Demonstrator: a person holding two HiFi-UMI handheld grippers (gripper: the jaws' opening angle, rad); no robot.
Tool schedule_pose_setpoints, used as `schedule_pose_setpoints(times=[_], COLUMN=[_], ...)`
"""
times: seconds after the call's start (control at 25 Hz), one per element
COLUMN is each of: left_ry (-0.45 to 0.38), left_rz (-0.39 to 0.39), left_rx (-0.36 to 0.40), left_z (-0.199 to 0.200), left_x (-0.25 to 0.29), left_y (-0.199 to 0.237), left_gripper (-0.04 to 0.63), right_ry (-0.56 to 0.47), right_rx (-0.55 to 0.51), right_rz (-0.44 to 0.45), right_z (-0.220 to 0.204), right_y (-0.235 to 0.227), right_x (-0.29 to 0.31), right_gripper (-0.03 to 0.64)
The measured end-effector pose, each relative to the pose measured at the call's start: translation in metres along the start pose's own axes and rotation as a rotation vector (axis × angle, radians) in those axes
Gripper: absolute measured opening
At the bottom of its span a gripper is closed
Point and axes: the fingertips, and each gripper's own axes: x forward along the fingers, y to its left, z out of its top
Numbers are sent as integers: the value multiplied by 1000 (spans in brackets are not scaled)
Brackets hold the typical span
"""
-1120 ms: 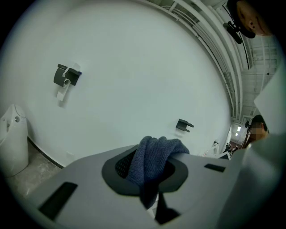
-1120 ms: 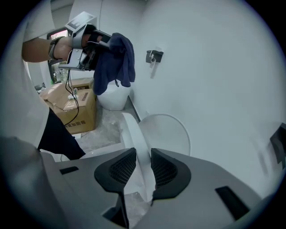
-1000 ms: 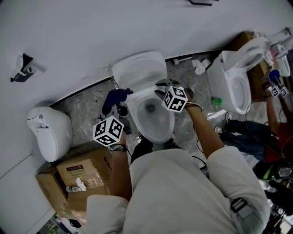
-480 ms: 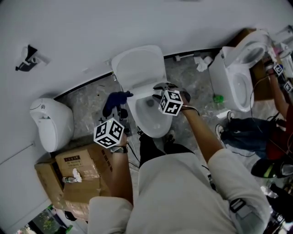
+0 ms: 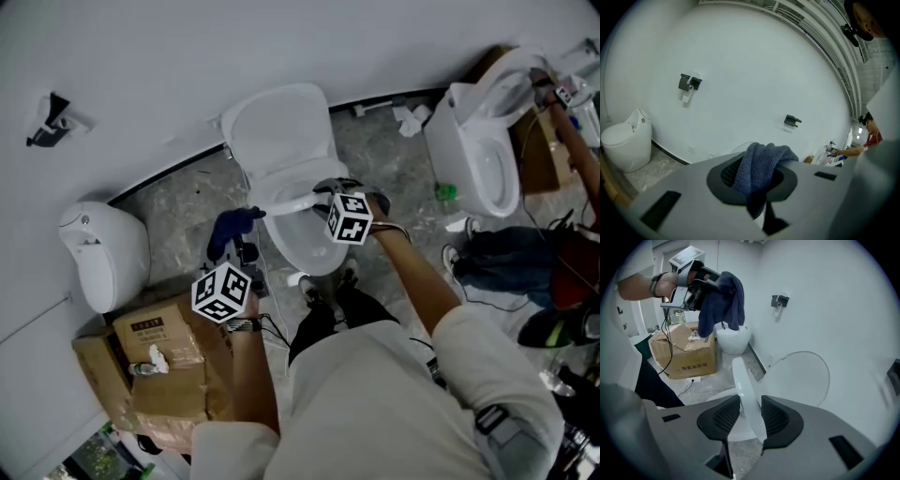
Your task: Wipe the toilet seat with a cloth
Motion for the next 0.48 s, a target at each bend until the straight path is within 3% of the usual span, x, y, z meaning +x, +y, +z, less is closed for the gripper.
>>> schedule_pose_setpoints(times=[0.16,0.48], left_ry=[21,70], left_rz=[-37,-96], left_rx=[7,-47], left_z=[0,-21], left_x=[5,11], left_y=[9,29], left_gripper=[31,31], right_ry=[49,134], right_rx=[-10,-42], right_rz=[44,34], right_z=[-9,-20], right_y=[19,57], right_x=[3,8], right_gripper=[163,163])
